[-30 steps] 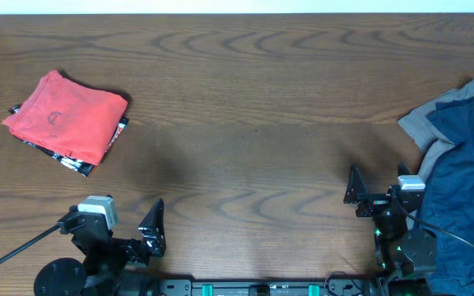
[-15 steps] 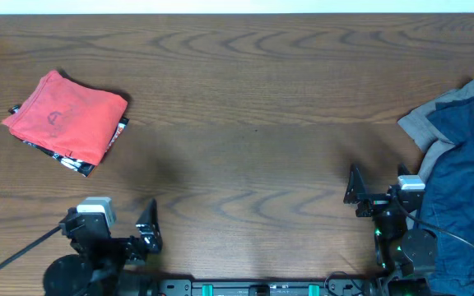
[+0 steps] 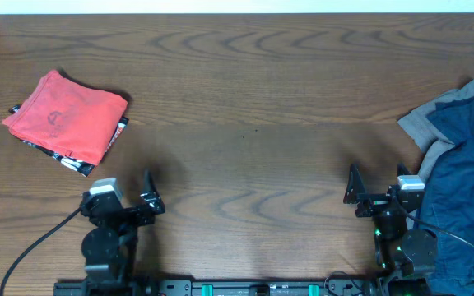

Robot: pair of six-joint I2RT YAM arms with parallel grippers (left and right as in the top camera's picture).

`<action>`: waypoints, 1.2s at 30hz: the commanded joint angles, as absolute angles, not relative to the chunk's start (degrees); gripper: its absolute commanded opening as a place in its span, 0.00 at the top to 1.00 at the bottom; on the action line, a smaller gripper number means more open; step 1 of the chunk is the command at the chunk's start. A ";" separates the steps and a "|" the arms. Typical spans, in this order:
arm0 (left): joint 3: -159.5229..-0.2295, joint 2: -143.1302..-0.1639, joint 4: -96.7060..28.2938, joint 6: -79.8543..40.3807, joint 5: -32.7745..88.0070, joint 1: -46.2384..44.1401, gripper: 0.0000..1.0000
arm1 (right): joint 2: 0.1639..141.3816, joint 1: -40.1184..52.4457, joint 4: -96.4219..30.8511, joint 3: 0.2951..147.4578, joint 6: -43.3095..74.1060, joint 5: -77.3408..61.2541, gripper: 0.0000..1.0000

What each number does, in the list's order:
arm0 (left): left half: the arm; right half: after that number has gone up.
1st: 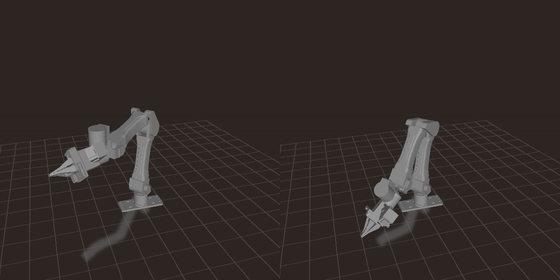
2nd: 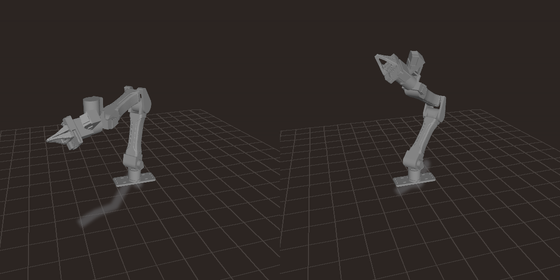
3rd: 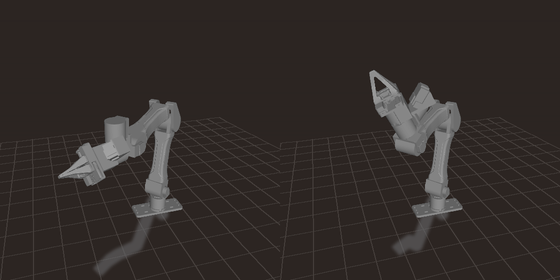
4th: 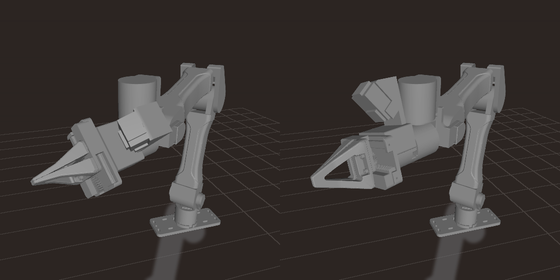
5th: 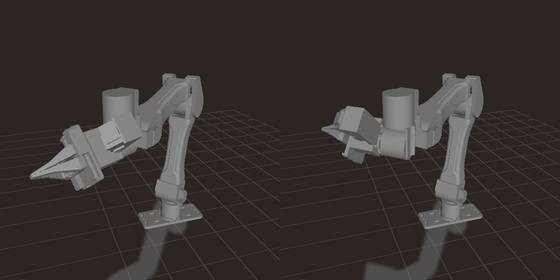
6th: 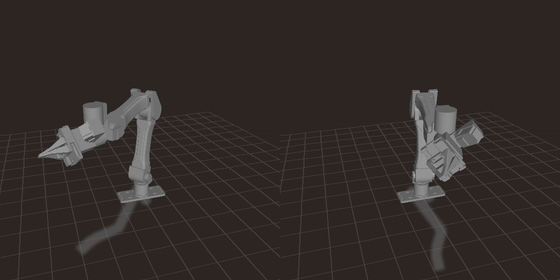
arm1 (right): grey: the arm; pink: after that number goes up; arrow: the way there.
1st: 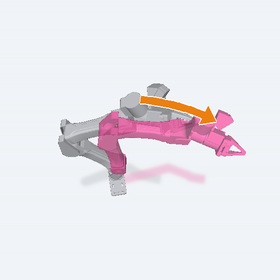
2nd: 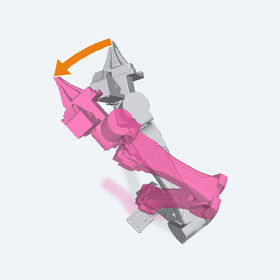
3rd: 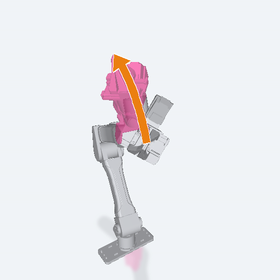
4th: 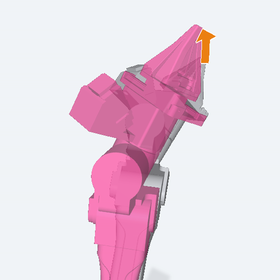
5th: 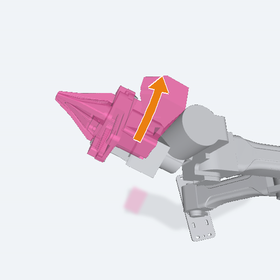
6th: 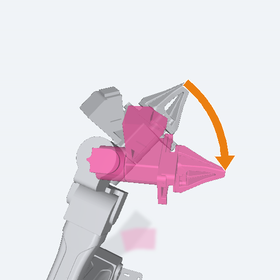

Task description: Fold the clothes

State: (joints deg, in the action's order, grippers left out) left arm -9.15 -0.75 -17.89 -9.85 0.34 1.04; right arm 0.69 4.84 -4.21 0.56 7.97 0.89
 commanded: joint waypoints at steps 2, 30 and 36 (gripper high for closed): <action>-3.31 -0.10 -11.18 -9.98 -0.45 1.32 0.02 | 0.34 4.89 -4.23 0.32 7.01 0.62 0.01; -0.23 -0.23 -3.97 -9.96 -0.51 1.28 0.02 | 0.36 4.89 -4.21 0.32 7.01 0.62 0.01; -0.23 -0.23 -3.97 -9.96 -0.51 1.28 0.02 | 0.36 4.89 -4.21 0.32 7.01 0.62 0.01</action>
State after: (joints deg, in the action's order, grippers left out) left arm -2.17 -0.58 -3.33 -10.11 -0.01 1.04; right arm 0.67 4.84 -4.10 0.51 7.81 0.86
